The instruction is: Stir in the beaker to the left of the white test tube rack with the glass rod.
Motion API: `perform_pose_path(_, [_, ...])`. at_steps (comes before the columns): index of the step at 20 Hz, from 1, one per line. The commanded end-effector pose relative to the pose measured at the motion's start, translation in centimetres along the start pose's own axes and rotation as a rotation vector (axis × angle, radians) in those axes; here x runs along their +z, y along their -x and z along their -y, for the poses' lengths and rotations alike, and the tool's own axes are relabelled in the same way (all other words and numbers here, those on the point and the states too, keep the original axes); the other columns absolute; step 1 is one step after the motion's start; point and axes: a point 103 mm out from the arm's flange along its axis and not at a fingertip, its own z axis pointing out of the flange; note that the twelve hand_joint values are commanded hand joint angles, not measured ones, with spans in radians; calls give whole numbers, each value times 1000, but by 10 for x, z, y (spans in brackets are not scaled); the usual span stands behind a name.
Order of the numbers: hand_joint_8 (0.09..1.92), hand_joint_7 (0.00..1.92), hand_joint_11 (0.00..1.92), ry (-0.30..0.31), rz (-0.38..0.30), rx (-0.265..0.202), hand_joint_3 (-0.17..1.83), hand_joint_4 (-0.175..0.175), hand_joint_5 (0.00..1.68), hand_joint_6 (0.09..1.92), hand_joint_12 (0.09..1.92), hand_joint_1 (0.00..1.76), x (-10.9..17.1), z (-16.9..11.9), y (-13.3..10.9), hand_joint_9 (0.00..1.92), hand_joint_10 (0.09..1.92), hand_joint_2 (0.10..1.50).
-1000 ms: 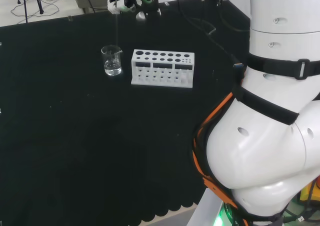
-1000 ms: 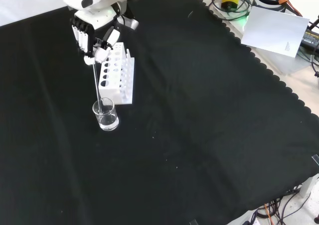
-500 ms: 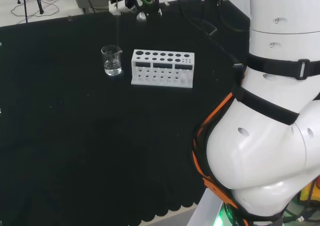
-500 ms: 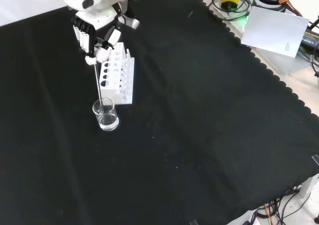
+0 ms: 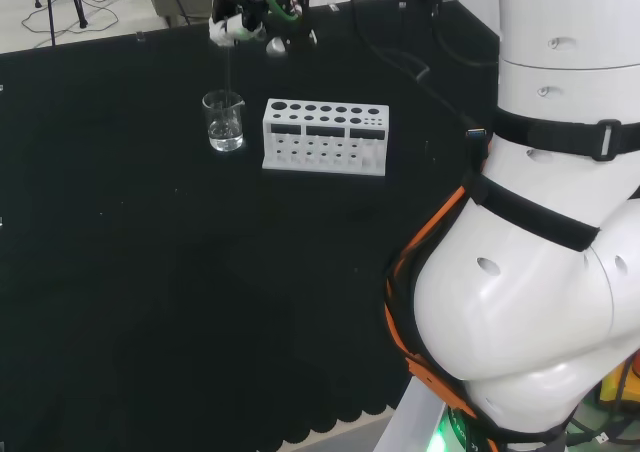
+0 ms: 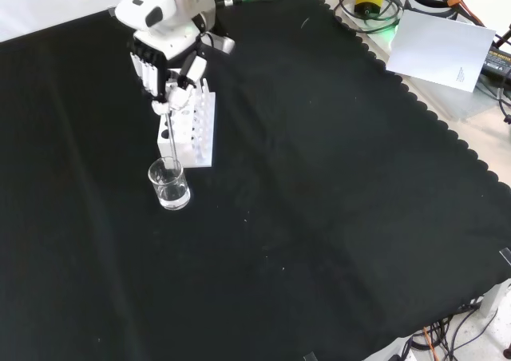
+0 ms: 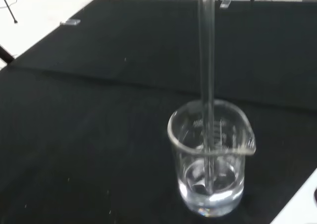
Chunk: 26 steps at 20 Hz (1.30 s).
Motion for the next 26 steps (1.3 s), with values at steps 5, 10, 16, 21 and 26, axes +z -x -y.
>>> perform_pose_path(5, [1001,1187,1539,22,-10,-43,-175,-175,1327,87,994,1306,-17,-26,-21,1817,659,1109])
perform_pose_path(10, [1002,1186,1539,20,-8,-49,-175,-175,1327,87,994,1306,-17,-36,-32,1818,659,1109])
perform_pose_path(16, [1004,1185,1540,9,1,-10,-175,-175,1328,87,994,1305,-14,-35,-9,1819,659,1109])
perform_pose_path(21, [1005,1184,1540,27,19,29,-175,-175,1328,87,994,1305,-25,-21,10,1819,659,1109])
perform_pose_path(26, [1006,1184,1540,34,41,37,-175,-175,1329,87,993,1306,-30,-10,3,1819,659,1109])
